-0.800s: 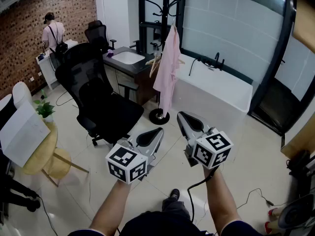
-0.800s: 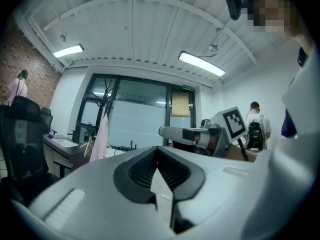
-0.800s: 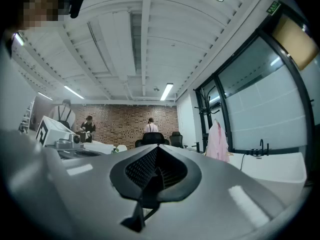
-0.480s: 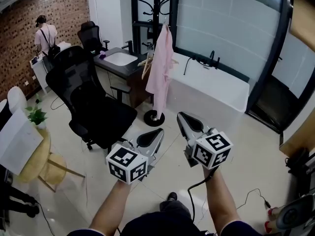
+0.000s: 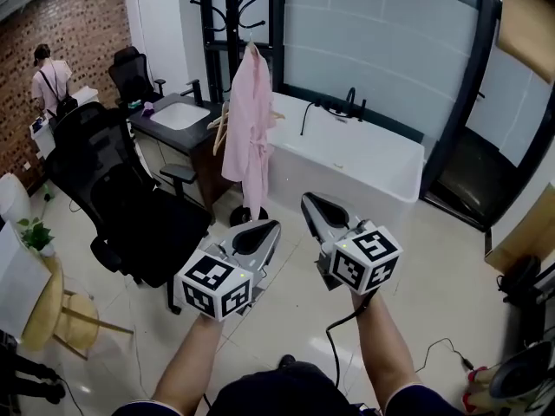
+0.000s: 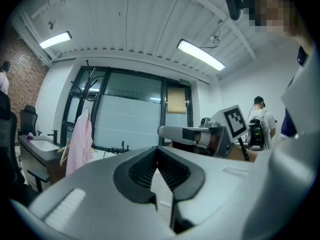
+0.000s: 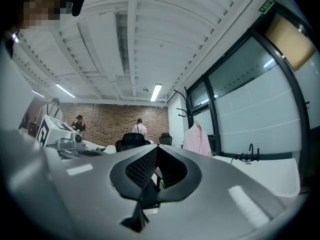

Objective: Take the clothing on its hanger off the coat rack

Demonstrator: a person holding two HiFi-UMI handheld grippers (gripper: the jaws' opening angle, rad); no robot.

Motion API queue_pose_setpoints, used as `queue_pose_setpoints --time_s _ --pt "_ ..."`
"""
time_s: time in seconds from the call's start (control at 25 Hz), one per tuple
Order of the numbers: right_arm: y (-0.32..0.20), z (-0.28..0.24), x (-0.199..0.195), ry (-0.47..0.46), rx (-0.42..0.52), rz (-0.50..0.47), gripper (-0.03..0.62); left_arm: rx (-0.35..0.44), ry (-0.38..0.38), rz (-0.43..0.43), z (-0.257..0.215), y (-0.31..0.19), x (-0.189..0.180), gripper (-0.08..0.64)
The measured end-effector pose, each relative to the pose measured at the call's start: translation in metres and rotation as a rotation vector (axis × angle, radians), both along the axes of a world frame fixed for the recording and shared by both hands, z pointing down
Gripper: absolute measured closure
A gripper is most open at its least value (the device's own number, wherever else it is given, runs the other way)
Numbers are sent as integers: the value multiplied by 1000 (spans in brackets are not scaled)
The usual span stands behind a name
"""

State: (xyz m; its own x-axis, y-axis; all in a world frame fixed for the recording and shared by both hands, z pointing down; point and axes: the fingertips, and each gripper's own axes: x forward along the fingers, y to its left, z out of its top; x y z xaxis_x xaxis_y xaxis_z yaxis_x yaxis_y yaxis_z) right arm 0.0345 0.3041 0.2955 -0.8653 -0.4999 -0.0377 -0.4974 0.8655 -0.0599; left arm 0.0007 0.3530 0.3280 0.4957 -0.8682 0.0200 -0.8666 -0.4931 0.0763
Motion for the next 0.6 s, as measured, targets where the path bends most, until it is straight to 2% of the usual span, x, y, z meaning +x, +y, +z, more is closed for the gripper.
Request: queue_pose_setpoints --time_s 0.24,0.6 --pt "-60 -5 36 11 -3 15 591 1 7 14 -7 -61 36 548" --pt "-131 -5 72 13 -5 76 591 -14 14 69 -1 -135 68 548"
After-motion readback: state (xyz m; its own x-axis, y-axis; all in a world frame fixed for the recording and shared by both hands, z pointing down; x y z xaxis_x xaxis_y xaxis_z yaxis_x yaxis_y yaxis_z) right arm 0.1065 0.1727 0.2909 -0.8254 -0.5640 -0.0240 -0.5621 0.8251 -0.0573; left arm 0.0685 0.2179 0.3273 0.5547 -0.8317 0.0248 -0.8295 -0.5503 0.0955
